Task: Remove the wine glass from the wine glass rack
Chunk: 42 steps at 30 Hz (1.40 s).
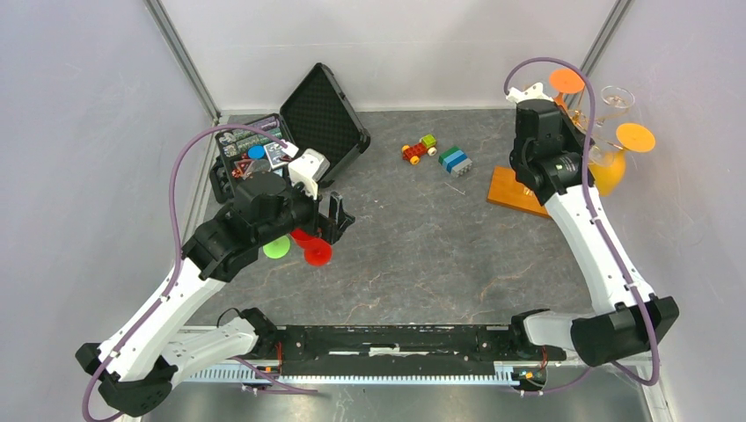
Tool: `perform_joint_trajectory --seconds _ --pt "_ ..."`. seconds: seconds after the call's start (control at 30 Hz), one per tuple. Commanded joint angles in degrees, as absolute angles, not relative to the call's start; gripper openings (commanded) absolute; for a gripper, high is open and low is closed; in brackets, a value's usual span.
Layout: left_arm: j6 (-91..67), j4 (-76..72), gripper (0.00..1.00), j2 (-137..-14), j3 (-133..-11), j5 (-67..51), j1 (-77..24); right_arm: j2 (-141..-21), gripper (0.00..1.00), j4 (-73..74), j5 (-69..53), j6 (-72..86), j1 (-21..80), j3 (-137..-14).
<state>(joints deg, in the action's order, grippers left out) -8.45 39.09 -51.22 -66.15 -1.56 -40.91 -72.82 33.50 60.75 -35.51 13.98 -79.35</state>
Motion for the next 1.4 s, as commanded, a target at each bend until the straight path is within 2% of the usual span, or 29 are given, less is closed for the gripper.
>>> perform_joint_trajectory --seconds 0.0,0.37,0.7,1.07,1.37 --pt "-6.25 38.58 1.00 -50.19 -66.45 -0.35 -40.87 -74.65 0.00 35.36 64.91 -37.03 15.28 -84.10" --pt "-6.15 38.58 1.00 -50.42 -66.53 -0.24 -40.87 -74.58 0.00 37.77 72.04 -38.58 19.37 -84.56" --pt "-6.15 38.50 1.00 -50.52 -66.70 -0.32 -40.87 -72.96 0.00 40.83 68.36 -35.43 22.29 -85.16" --pt "-6.06 38.34 1.00 -50.53 -66.60 -0.28 -40.87 -73.60 0.00 26.81 67.62 -45.99 22.12 -81.59" --pt "-6.06 38.32 1.00 -50.59 -66.52 -1.45 -40.87 -73.87 0.00 18.82 64.72 -51.03 16.45 -80.68"
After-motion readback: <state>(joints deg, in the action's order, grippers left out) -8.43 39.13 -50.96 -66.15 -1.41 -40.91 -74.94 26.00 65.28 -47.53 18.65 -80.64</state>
